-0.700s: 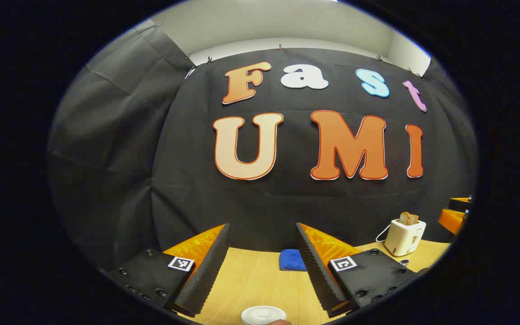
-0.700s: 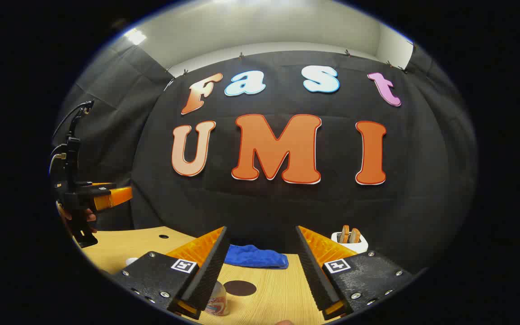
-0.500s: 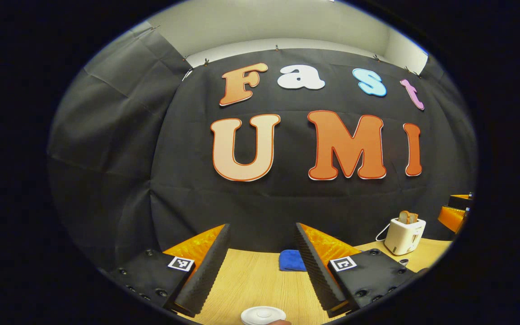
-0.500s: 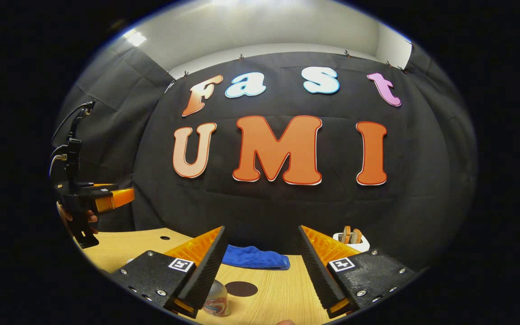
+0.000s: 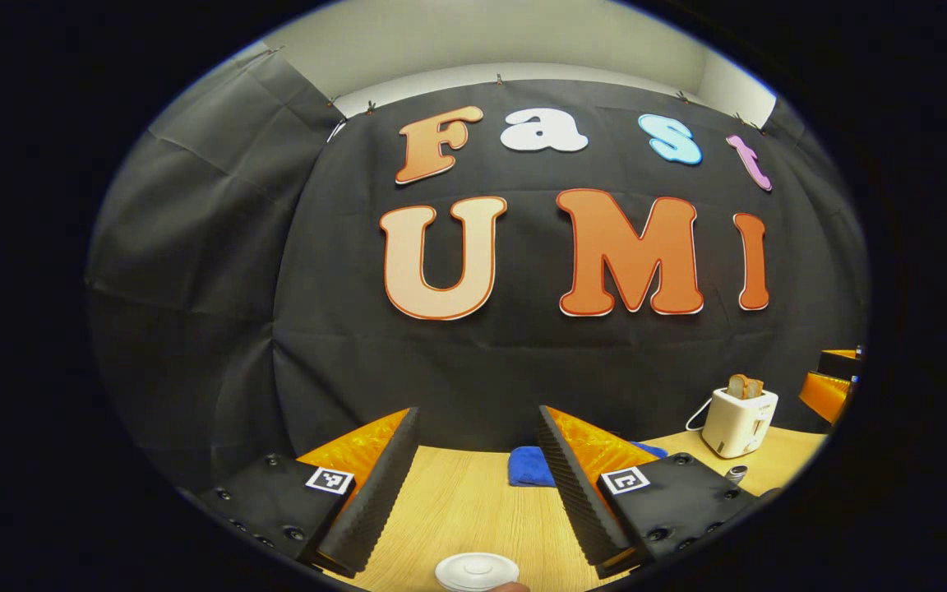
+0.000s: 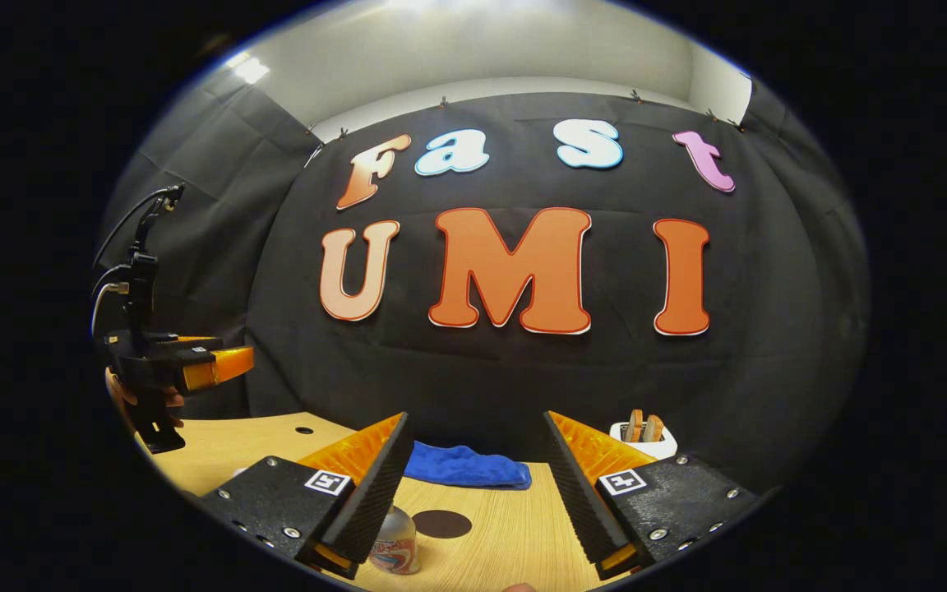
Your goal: Open the teacup lid with one hand, grasp the water bottle and pour water into the teacup with the other hand; after pouring, place the water bottle on the coaster and then close the teacup lid.
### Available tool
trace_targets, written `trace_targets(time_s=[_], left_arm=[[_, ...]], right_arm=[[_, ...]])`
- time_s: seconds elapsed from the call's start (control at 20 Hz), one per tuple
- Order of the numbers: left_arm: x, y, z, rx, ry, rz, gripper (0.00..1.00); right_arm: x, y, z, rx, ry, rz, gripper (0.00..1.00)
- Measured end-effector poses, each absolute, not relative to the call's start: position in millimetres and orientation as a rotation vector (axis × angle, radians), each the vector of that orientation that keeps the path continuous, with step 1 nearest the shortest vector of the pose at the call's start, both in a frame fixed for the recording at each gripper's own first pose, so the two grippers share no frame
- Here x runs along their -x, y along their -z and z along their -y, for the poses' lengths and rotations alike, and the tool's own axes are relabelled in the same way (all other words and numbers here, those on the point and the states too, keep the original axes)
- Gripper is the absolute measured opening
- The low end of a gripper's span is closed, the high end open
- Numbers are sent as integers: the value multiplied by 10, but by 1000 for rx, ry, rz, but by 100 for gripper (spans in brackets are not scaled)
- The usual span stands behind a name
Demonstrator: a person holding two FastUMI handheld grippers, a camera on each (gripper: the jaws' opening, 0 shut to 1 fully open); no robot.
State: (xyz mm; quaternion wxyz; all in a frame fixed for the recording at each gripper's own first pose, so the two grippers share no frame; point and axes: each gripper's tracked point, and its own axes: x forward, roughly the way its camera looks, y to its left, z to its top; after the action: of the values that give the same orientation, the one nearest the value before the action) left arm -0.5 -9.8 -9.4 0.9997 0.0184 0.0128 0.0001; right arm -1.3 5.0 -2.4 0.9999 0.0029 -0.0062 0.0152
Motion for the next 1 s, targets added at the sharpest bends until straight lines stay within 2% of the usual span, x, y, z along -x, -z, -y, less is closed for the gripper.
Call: trace_targets(time_s=[0.05,0.1,0.15,0.25,0.4,0.55,0.75,0.8,1.0], left_arm=[[6,79,109,-36,4,-22,91],[8,72,116,-38,2,-21,96],[7,82,118,-39,3,-22,94],[11,134,141,-39,7,-35,96],[26,288,167,-55,15,-66,95],[66,555,189,-87,24,-114,96],[135,1008,199,-106,36,-208,94],[142,1109,188,-105,38,-228,91],[227,1521,111,-116,35,-332,94]], right_arm=[[16,18,-49,-11,-33,14,94],[19,0,-49,-14,-35,17,94],[18,5,-40,-16,-35,18,94],[8,38,-43,-17,-37,12,94],[28,146,-78,-25,-54,-11,94],[55,298,-167,-30,-84,-35,94],[106,530,-359,-39,-139,-82,95],[134,615,-414,-41,-157,-101,95],[191,889,-527,-27,-190,-167,95]])
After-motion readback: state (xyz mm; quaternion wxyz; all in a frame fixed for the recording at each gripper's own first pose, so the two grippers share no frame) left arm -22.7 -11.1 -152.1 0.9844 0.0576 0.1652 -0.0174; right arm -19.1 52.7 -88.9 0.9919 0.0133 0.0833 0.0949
